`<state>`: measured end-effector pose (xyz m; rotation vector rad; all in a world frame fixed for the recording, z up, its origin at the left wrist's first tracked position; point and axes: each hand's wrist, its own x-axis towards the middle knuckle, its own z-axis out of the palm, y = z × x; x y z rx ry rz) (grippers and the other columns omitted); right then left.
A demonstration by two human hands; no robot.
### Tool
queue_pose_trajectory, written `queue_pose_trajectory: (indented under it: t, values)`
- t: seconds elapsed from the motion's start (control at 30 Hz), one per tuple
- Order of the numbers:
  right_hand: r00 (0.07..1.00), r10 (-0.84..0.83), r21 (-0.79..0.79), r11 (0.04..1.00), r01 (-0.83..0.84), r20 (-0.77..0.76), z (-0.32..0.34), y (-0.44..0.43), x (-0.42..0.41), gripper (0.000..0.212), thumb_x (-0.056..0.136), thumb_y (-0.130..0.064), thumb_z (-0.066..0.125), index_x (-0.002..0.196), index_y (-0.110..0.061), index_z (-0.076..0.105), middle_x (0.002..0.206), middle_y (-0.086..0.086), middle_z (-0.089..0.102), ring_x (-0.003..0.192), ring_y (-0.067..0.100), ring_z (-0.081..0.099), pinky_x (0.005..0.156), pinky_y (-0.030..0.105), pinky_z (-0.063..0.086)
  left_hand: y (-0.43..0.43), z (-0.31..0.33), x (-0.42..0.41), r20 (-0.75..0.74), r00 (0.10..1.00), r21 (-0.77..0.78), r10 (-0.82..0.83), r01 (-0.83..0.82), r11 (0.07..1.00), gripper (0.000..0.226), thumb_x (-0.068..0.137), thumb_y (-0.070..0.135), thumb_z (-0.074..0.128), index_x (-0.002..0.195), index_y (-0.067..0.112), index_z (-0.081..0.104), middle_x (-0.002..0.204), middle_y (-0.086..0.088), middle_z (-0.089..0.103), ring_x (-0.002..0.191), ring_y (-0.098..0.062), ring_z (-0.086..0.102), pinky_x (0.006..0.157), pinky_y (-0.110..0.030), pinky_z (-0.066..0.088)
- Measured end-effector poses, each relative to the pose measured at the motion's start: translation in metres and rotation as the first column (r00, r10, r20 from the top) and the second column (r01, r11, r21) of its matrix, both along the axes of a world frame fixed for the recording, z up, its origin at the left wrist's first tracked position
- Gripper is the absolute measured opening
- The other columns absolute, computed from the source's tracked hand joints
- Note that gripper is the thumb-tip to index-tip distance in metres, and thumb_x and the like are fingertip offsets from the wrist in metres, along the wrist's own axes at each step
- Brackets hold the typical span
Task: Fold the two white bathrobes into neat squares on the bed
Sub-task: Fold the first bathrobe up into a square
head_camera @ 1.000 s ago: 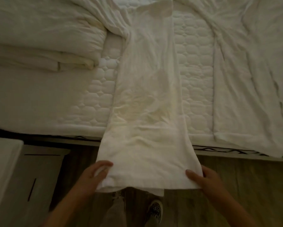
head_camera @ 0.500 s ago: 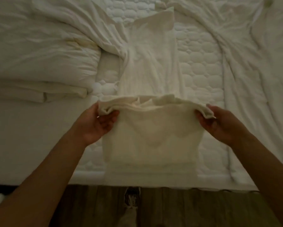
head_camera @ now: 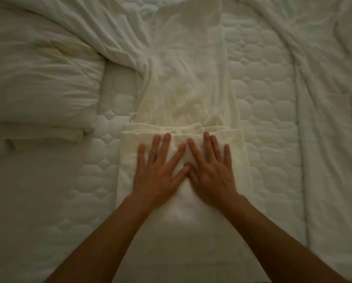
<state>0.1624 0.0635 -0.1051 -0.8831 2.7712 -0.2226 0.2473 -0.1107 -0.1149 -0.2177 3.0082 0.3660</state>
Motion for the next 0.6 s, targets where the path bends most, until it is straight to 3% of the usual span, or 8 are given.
queue_pose_trajectory:
  t: [0.13, 0.23, 0.37, 0.43, 0.5, 0.6]
  values:
    - [0.979, -0.197, 0.1, 0.976, 0.192, 0.049, -0.034, 0.047, -0.026, 0.074, 0.093, -0.076, 0.019, 0.156, -0.048, -0.009, 0.169, 0.001, -0.013, 0.155, 0.019, -0.011, 0.123, 0.056, 0.003, -0.019, -0.038, 0.006, 0.038, 0.999, -0.095, -0.004, 0.008, 0.995, 0.069, 0.096, 0.073, 0.023, 0.16, 0.046, 0.015, 0.172, -0.001, 0.002, 0.158, -0.034, -0.001, 0.12, -0.069, 0.006]
    - [0.968, -0.221, 0.137, 0.969, 0.205, 0.116, -0.035, 0.054, -0.035, 0.073, 0.093, -0.076, 0.013, 0.153, -0.05, -0.018, 0.168, 0.0, -0.019, 0.154, 0.016, -0.015, 0.122, 0.058, -0.003, -0.018, -0.038, 0.002, 0.018, 1.0, -0.095, -0.001, 0.003, 0.996, 0.071, 0.095, 0.074, 0.022, 0.16, 0.045, 0.015, 0.172, -0.002, 0.001, 0.158, -0.033, -0.002, 0.121, -0.068, 0.006]
    - [0.964, -0.265, 0.07, 0.962, 0.263, 0.026, -0.013, 0.03, -0.021, 0.071, 0.098, -0.065, 0.02, 0.159, -0.039, -0.005, 0.168, 0.01, -0.013, 0.155, 0.028, -0.009, 0.119, 0.066, -0.001, -0.014, -0.02, 0.005, -0.02, 0.995, -0.056, 0.095, -0.096, 0.994, 0.076, 0.094, 0.073, 0.031, 0.161, 0.038, 0.019, 0.172, -0.008, 0.005, 0.158, -0.032, 0.003, 0.121, -0.068, 0.005]
    - [0.992, -0.123, -0.035, 0.992, 0.123, -0.001, -0.007, 0.01, 0.0, 0.07, 0.1, -0.062, 0.028, 0.16, -0.035, 0.006, 0.168, 0.014, -0.007, 0.155, 0.03, -0.006, 0.12, 0.064, -0.004, 0.002, -0.015, 0.006, -0.021, 0.995, -0.088, 0.098, -0.099, 0.991, 0.072, 0.096, 0.069, 0.03, 0.161, 0.039, 0.017, 0.172, -0.008, 0.005, 0.158, -0.035, 0.003, 0.12, -0.069, 0.002]
    - [1.0, -0.002, 0.002, 1.0, 0.002, 0.026, -0.014, 0.007, 0.01, 0.071, 0.098, -0.068, 0.028, 0.159, -0.041, 0.007, 0.169, 0.01, -0.008, 0.155, 0.026, -0.009, 0.12, 0.063, -0.003, 0.004, -0.021, 0.004, 0.005, 0.997, -0.1, 0.071, -0.07, 0.992, 0.069, 0.097, 0.068, 0.028, 0.16, 0.042, 0.017, 0.172, -0.006, 0.005, 0.158, -0.034, 0.004, 0.119, -0.071, 0.007]
    - [0.986, -0.16, 0.075, 0.985, 0.156, 0.052, -0.029, 0.044, -0.012, 0.077, 0.092, -0.078, 0.021, 0.157, -0.046, -0.001, 0.169, 0.003, -0.012, 0.155, 0.022, -0.011, 0.121, 0.061, 0.002, -0.03, -0.031, 0.023, 0.086, 0.966, -0.078, 0.244, -0.238, 0.968, 0.072, 0.094, 0.074, 0.022, 0.159, 0.049, 0.006, 0.172, -0.002, -0.005, 0.158, -0.028, -0.003, 0.121, -0.067, 0.005]
